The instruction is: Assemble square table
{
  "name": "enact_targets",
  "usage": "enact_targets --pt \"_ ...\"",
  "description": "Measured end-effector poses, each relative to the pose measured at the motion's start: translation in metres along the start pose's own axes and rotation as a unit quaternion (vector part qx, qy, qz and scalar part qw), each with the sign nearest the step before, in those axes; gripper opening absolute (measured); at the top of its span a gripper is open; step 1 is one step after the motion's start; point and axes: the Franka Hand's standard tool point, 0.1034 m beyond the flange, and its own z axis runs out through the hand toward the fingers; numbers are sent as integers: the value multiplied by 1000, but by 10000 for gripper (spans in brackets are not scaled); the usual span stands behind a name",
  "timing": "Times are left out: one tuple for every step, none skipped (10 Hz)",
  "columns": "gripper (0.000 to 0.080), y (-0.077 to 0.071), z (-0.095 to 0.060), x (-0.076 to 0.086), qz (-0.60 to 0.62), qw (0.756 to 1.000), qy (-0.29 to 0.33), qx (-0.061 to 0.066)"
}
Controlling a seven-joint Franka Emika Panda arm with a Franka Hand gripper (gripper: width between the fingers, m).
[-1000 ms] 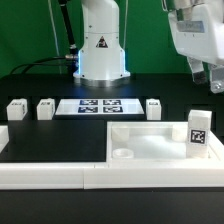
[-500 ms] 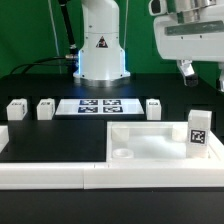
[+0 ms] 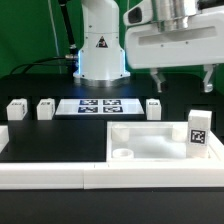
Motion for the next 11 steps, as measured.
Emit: enact_targets --pt "649 19 9 -9 -37 999 -9 -5" --pt "649 19 12 -12 -61 998 -11 -10" --pt "649 17 10 -10 -85 996 -9 -8" --pt "649 19 11 -9 -128 992 -9 -10" --pt "649 19 11 -9 -156 988 -9 -10" --pt "649 20 11 -9 -169 985 -9 -10" --pt "649 20 11 -9 -217 976 -10 -12" --pt "649 18 17 -16 -275 961 -15 -25" --pt "649 23 22 -19 -309 950 -15 -31" --pt "649 23 20 -15 -306 951 -12 -30" --pt "649 23 21 -18 -304 952 -25 -31"
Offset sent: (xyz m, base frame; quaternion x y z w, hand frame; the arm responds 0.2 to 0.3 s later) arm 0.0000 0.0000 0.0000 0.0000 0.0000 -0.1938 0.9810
